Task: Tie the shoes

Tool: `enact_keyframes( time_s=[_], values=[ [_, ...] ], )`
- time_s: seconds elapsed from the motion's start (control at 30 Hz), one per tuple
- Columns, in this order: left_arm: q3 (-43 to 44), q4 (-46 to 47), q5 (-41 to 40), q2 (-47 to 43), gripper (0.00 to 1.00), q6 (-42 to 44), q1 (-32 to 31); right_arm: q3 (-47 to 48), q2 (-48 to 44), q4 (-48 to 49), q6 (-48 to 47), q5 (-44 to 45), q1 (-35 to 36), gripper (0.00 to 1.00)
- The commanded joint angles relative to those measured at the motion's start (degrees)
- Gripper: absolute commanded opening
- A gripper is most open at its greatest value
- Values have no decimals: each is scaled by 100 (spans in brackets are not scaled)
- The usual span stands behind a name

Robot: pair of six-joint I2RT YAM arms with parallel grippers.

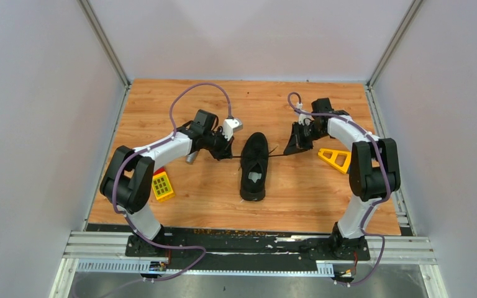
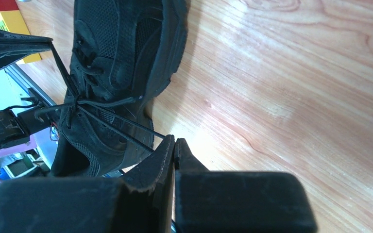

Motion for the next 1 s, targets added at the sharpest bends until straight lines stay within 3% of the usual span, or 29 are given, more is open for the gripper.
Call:
enact_keyframes(
  time_s=[0.0, 0.97],
  values=[
    [30, -659, -1039, 24, 0, 144, 377, -96, -101, 170, -127, 1016, -449, 0],
    [451, -995, -347, -274, 0, 639, 369, -41, -316, 291, -142, 714, -218, 0]
  ],
)
